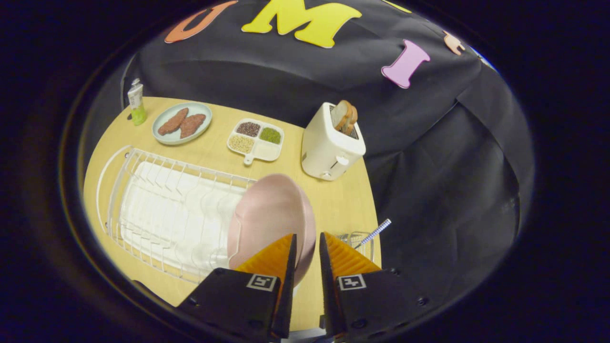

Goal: Take the plate from the dish rack, then take the spoon from the basket and place it into the plate.

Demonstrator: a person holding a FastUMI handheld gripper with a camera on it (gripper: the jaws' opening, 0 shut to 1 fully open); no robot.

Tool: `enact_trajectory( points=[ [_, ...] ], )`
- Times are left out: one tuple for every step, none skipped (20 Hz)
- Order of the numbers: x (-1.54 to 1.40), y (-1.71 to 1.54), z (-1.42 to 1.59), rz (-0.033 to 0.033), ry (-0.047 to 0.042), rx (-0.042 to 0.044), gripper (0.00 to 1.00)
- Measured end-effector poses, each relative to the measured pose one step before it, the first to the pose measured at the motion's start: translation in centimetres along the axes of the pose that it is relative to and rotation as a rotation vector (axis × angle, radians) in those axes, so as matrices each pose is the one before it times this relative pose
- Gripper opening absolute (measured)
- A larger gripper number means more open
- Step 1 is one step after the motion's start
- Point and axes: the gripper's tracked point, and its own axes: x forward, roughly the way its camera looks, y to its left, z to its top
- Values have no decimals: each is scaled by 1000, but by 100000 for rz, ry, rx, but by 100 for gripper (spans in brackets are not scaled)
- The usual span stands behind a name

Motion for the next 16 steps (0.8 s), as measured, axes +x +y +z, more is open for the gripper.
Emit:
enact_trajectory(
  points=[
    [160, -68, -89, -1664, 947, 695, 29],
    [-138, 77, -44, -401, 688, 14, 25],
    [-3, 46, -3, -222, 65, 90, 24],
    [30, -79, -89, -1012, 393, -3, 23],
    [-113, -156, -80, -1745, 774, 968, 21],
    [-34, -136, -148, -1785, 212, 1911, 18],
    [-69, -17, -57, -1951, 96, 1244, 16],
    [-235, 4, 116, -1855, -924, 990, 12],
    [-158, -4, 87, -2337, -1128, -133, 11],
    [-371, 103, 64, -1713, -1217, -189, 8],
    [-277, 169, 138, -1811, -1687, -454, 7],
    [-315, 230, 12, -1712, -1151, -123, 7],
    [-189, -9, 126, -2150, -1611, -486, 7],
    [-245, -16, 133, -2660, -1266, 134, 7],
    [-156, -12, 93, -2318, -1223, 469, 7],
    [-233, 124, 85, -1664, -850, -146, 7]
  ],
)
